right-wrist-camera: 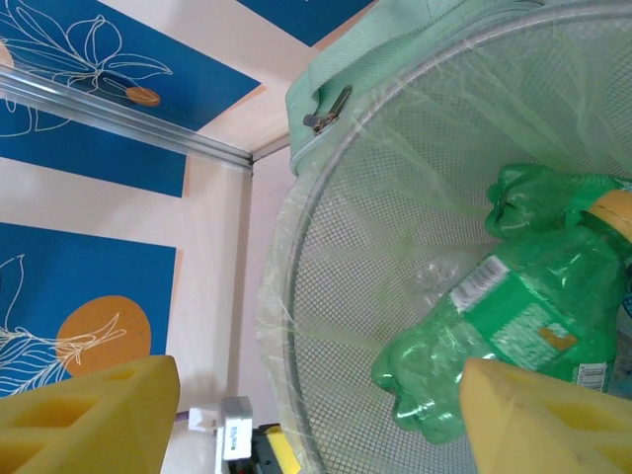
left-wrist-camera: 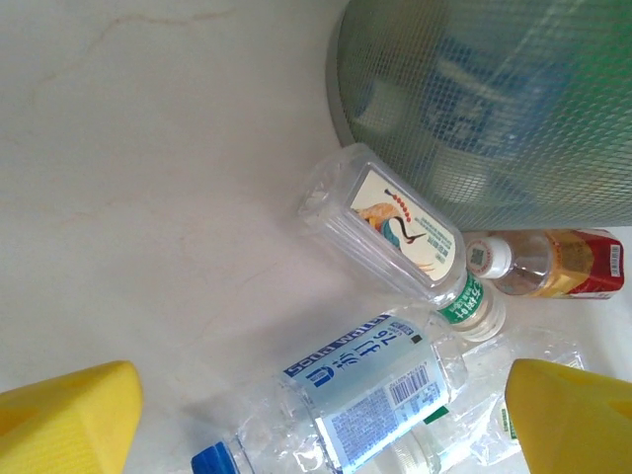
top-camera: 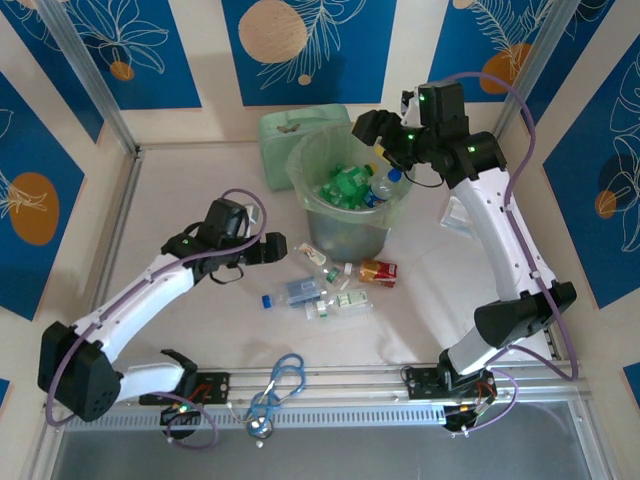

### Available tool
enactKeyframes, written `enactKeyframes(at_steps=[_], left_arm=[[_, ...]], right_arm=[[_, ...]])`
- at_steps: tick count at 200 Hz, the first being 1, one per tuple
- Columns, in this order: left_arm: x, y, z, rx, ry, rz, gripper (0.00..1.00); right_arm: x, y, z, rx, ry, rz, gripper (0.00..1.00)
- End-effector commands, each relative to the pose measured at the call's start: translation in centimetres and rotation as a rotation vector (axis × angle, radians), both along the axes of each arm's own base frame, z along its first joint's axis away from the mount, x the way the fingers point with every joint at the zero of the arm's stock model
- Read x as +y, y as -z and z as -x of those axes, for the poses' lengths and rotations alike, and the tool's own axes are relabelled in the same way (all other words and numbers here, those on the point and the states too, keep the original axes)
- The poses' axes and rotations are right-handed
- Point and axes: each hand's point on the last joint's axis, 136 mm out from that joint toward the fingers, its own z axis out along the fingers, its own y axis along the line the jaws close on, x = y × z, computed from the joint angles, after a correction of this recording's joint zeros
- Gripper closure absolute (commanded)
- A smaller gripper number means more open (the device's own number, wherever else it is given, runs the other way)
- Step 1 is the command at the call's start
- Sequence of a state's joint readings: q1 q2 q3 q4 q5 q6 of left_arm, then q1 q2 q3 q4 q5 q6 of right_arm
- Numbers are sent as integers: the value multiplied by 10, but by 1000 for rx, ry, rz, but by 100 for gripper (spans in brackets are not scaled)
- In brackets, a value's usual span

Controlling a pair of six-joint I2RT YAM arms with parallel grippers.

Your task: Put the plastic bottles in the bin

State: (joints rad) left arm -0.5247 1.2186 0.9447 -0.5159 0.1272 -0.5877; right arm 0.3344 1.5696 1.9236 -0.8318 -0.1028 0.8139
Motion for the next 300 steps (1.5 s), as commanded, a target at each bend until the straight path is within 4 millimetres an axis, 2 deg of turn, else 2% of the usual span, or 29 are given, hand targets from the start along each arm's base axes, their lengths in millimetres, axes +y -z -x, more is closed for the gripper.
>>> enactKeyframes(at_steps=[1, 22, 47, 81, 124, 137, 178, 207, 264, 300], left_arm=[[-15, -5, 4, 4, 37, 68, 7], [-24, 0, 13, 1, 105, 72, 8], [-33, 12, 21, -4, 202, 29, 5], [-46, 35, 22, 19, 321, -62, 0], [-64, 56, 42, 33, 518, -212, 0], [-67, 62, 48, 44, 565, -245, 0], [-57, 86, 49, 68, 630, -457, 0], [-46, 100, 52, 97, 650, -562, 0], [-36, 112, 66, 168, 630, -563, 1], [-33, 124, 77, 225, 614, -540, 11]], right_arm=[[-3, -26, 24, -79, -23, 12, 28], [1, -26, 46, -99, -62, 30, 30], [8, -17, 77, -106, -112, 50, 30], [10, 8, 114, -84, -121, 87, 26], [-1, 48, 150, -13, -85, 73, 25], [-10, 61, 161, 5, -50, 99, 26], [-34, 93, 195, 72, 3, 117, 25], [-42, 105, 203, 97, 24, 111, 25], [-32, 111, 196, 113, 5, 121, 25], [-31, 112, 194, 116, 4, 127, 25]])
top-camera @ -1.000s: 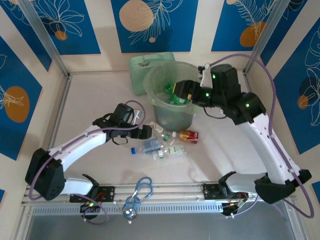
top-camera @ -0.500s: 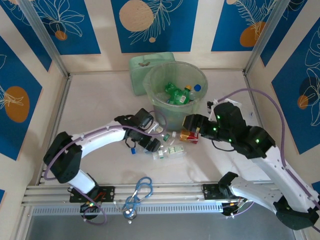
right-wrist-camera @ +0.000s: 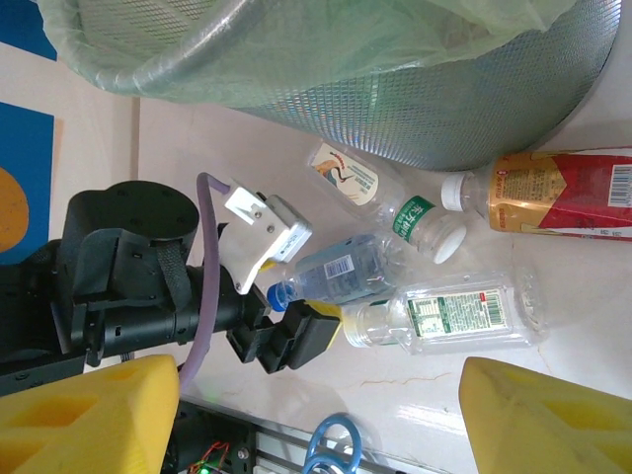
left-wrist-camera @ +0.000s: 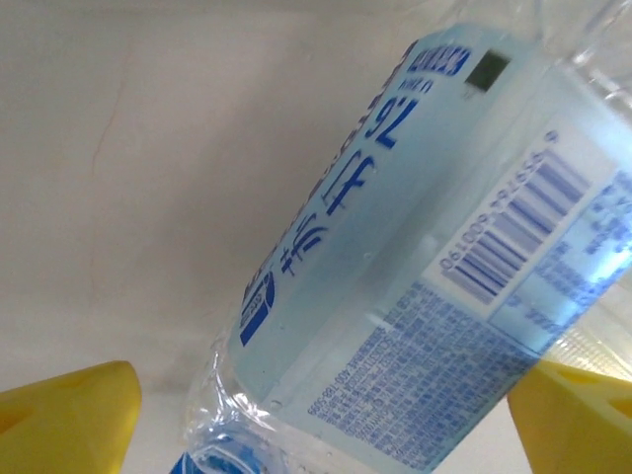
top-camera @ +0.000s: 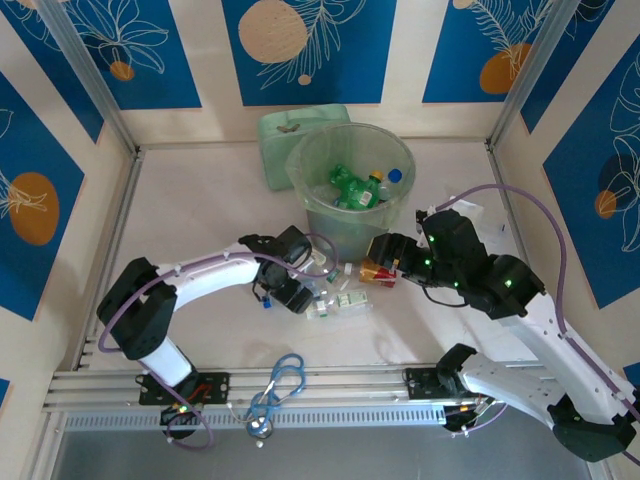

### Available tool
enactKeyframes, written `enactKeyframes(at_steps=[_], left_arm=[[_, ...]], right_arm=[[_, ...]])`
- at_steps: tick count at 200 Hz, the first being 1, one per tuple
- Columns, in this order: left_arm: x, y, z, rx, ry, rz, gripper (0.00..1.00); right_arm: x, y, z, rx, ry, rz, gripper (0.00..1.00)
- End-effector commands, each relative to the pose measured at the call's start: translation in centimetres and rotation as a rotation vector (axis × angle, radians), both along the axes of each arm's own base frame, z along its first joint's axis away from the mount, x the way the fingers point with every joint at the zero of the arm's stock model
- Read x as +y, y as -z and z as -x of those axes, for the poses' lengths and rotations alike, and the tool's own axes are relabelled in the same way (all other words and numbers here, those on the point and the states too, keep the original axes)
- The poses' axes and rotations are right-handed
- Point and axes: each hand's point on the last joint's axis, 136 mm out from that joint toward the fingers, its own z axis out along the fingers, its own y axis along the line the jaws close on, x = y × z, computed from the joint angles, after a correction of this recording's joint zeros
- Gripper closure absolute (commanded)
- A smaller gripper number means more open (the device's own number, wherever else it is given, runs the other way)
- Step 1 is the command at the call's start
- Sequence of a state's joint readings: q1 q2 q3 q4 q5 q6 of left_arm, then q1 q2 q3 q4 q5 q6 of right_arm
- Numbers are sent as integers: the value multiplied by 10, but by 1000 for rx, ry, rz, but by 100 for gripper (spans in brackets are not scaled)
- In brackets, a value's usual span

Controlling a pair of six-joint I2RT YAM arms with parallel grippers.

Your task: Put the plastic bottles in the bin

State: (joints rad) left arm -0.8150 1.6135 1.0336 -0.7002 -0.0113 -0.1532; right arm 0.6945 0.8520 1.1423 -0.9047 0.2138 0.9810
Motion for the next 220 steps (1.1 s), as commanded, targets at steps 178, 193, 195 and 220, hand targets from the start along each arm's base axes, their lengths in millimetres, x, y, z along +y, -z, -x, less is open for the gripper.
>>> enactKeyframes(at_steps=[178, 193, 195, 220], left_arm=[[27, 11, 40, 108, -110, -8, 43], [28, 7, 40, 101, -108, -3, 45], [28, 7, 40, 99, -109, -3, 45], [28, -1, 40, 84, -113, 19, 51]], right_arm=[[11, 4, -10, 12, -8, -1, 28], [16, 2, -11, 7, -26, -11, 29], [17, 2, -11, 8, -27, -11, 29], [21, -1, -13, 2, -43, -7, 31]])
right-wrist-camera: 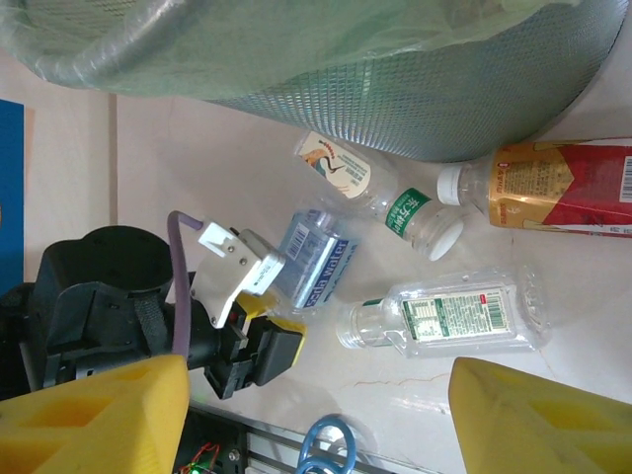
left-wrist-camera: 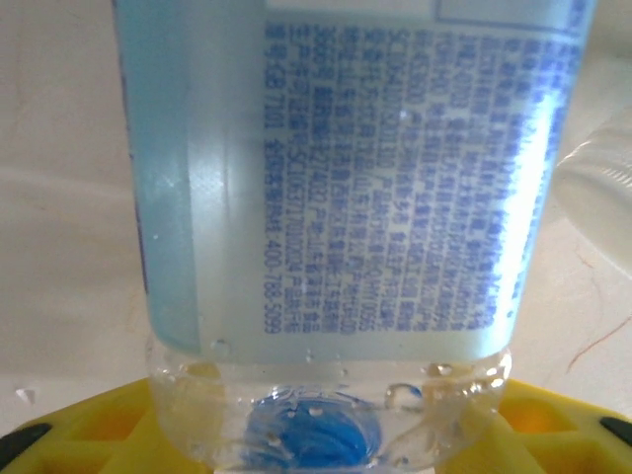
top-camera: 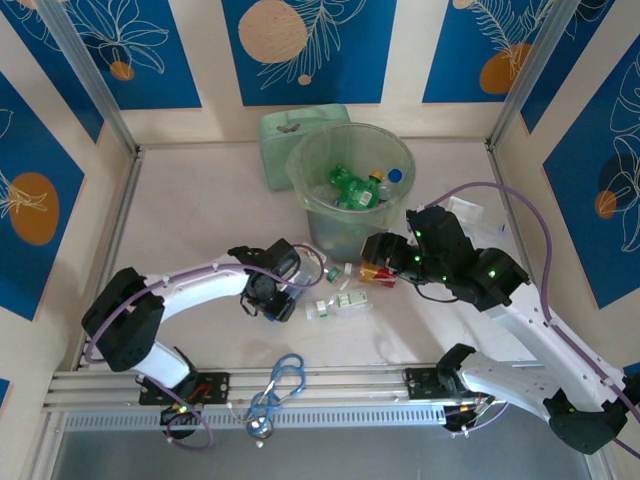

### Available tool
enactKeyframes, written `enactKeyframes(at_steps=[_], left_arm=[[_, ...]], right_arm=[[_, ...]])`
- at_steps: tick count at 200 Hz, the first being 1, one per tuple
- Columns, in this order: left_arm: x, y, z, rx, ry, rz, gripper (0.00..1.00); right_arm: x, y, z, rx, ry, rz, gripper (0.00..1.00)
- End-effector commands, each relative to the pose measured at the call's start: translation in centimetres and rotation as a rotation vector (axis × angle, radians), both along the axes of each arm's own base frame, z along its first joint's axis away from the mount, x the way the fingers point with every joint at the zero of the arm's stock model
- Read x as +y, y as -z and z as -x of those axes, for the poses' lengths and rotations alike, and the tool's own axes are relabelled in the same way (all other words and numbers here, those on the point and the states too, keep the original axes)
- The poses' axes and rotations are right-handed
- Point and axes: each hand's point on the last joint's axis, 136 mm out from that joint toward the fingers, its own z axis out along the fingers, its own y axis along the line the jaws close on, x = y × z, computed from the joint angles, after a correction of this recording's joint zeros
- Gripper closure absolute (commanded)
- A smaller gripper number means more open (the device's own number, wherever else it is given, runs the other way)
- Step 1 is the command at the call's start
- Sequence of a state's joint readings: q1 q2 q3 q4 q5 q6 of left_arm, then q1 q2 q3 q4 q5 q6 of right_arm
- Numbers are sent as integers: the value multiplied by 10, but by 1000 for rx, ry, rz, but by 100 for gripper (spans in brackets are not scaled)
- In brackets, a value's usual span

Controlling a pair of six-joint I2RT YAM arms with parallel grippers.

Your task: Put the plastic bottles in the bin

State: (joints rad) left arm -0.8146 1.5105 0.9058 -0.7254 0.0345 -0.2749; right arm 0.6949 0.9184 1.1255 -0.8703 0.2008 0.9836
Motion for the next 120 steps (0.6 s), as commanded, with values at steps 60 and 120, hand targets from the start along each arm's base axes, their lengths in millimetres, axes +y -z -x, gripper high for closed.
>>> enactKeyframes(at_steps=[60, 120], left_arm=[[10, -21, 11, -32, -23, 38, 65], [19, -80, -2, -220, -76, 124, 70]], right_arm=[[26, -32, -2, -85, -102, -72, 31], [62, -57, -2, -128, -218, -89, 31]])
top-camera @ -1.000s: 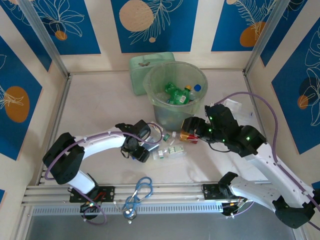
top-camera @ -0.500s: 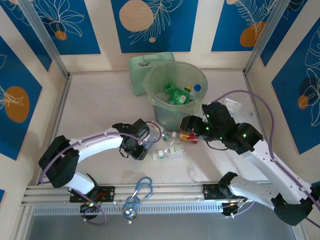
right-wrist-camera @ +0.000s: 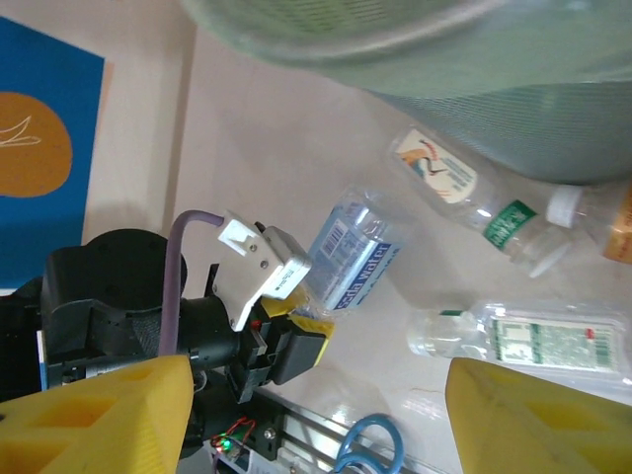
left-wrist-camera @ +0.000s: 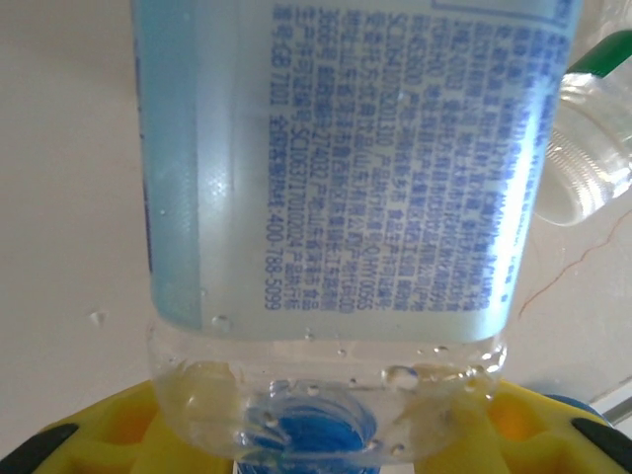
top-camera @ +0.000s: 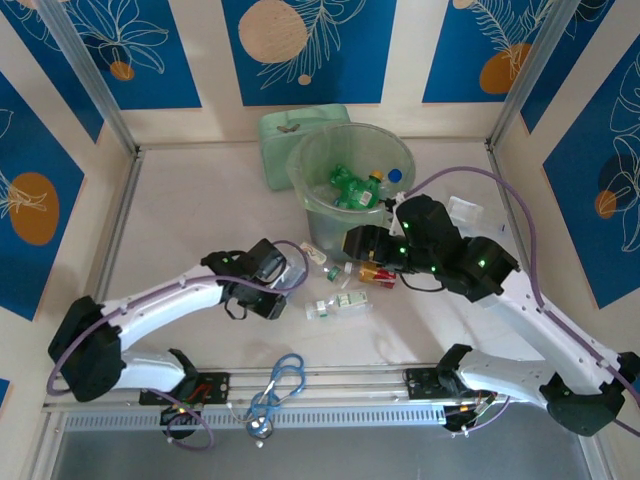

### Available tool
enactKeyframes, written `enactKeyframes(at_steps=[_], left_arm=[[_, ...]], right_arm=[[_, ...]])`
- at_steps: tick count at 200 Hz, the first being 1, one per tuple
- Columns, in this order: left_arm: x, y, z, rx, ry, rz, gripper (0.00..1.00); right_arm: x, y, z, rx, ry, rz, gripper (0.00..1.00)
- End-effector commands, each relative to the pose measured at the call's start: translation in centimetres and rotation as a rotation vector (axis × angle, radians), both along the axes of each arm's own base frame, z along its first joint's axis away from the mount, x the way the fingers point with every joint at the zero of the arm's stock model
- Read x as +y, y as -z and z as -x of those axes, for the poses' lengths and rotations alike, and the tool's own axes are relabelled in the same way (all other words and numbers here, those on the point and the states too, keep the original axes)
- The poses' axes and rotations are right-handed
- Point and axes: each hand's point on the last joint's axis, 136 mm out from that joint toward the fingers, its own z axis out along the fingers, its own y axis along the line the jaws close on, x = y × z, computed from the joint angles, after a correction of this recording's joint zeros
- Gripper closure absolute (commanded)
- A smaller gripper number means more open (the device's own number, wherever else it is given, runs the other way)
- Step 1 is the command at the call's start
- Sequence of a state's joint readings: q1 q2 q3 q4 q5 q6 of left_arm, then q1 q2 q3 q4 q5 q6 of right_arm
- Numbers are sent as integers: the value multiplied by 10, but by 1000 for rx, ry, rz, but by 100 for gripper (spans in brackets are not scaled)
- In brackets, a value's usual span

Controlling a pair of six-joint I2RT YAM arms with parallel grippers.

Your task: Put the plastic bottles in the bin

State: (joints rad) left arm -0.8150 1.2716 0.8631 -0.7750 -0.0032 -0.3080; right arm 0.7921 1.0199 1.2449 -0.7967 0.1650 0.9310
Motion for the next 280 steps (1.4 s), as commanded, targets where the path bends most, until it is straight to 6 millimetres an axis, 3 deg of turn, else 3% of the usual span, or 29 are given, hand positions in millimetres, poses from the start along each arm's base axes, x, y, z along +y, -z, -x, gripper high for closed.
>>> enactKeyframes(at_steps=[1, 48, 74, 92, 109, 152, 190, 236, 247, 270, 280], left_arm=[[4, -38, -7, -104, -36, 43, 70], [-2, -142, -24, -389, 9, 239, 64], [-17, -197, -20, -510, 128, 369, 60], [-29, -226, -15, -556, 209, 446, 59], [-36, -241, -11, -566, 268, 472, 59], [-48, -255, -11, -591, 325, 514, 59], [-58, -248, -16, -566, 340, 507, 59], [-70, -248, -25, -559, 314, 542, 58], [-73, -247, -27, -553, 307, 548, 50], [-74, -242, -33, -543, 259, 553, 11], [-73, -241, -35, -536, 229, 564, 0]], right_arm=[[16, -21, -1, -44, -62, -37, 30], [45, -58, -11, -83, -190, -59, 19], [62, -73, -23, -79, -251, -65, 16], [71, -87, -29, -100, -285, -70, 9], [76, -98, -32, -120, -309, -83, 5], [83, -102, -37, -114, -328, -114, 8], [84, -97, -36, -99, -326, -141, 30], [70, -94, -40, -93, -281, -166, 47], [67, -96, -41, -96, -270, -173, 49], [60, -102, -44, -107, -249, -198, 51], [57, -107, -44, -114, -245, -222, 51]])
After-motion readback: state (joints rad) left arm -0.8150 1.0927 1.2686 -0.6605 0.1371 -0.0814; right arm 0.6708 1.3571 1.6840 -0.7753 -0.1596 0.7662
